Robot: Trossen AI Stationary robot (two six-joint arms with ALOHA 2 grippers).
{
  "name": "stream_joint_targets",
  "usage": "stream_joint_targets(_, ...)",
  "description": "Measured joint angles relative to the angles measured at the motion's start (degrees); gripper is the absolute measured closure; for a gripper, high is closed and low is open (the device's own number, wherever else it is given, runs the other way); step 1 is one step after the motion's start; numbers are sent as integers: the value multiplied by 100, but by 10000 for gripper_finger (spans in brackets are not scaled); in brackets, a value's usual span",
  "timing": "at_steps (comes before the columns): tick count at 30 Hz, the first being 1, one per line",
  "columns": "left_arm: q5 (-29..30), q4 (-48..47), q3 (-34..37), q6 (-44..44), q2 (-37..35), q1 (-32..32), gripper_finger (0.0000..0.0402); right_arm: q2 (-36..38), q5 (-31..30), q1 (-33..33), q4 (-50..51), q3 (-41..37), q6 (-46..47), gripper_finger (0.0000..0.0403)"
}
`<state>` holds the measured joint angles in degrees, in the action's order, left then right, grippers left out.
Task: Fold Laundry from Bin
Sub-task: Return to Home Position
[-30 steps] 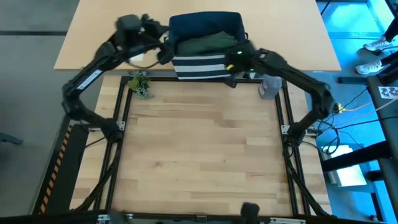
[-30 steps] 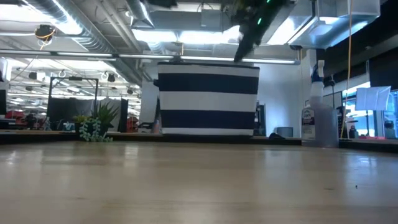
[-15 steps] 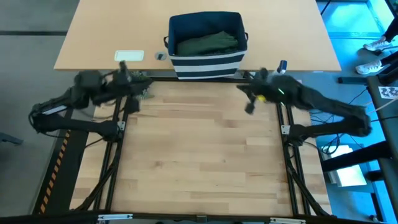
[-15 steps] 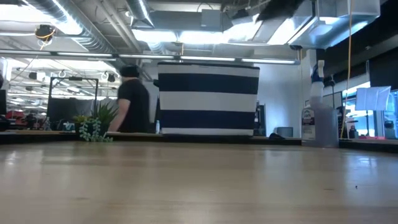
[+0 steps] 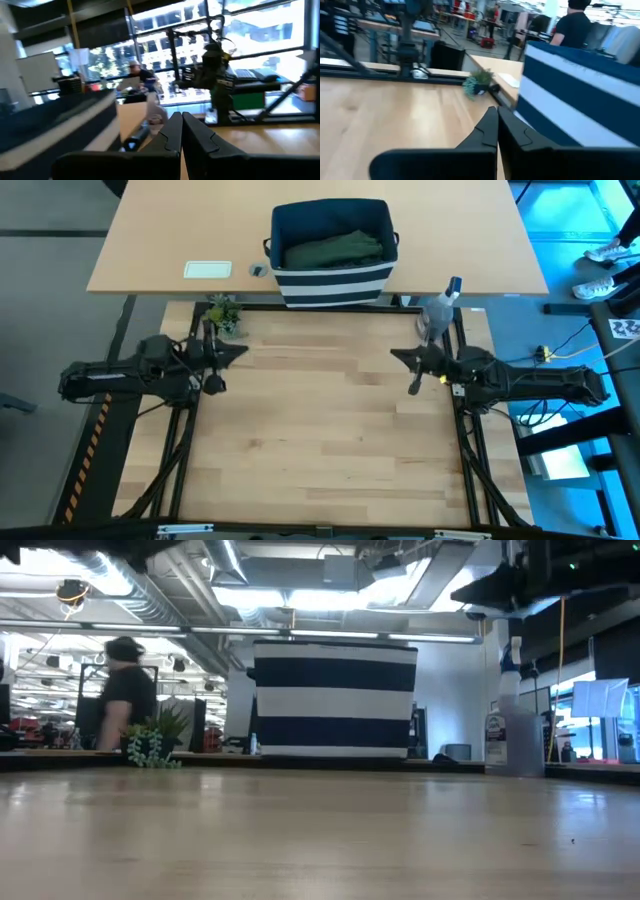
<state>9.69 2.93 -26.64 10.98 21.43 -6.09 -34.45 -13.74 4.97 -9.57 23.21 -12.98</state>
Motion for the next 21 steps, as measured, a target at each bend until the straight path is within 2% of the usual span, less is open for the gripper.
stream_joint_targets(4,-145,229,533,-83,-238,1,400,272,129,-8,-77,-399,178,402)
stream_joint_targets(7,-128,235,717,-282,-472,-2,400,641,231,-11,259,-460,370,402)
stream_joint_targets(17,-127,-725,731,-66,-2140,0,400,3033,236,-11,1515,-511,394,402)
stream_joint_targets(19,-127,-866,735,-119,-2121,-2,400,3409,238,-11,1566,-696,381,402)
stream_joint_targets(21,-133,-1016,775,-125,-2100,-2,400,3433,248,-8,1415,-892,368,402)
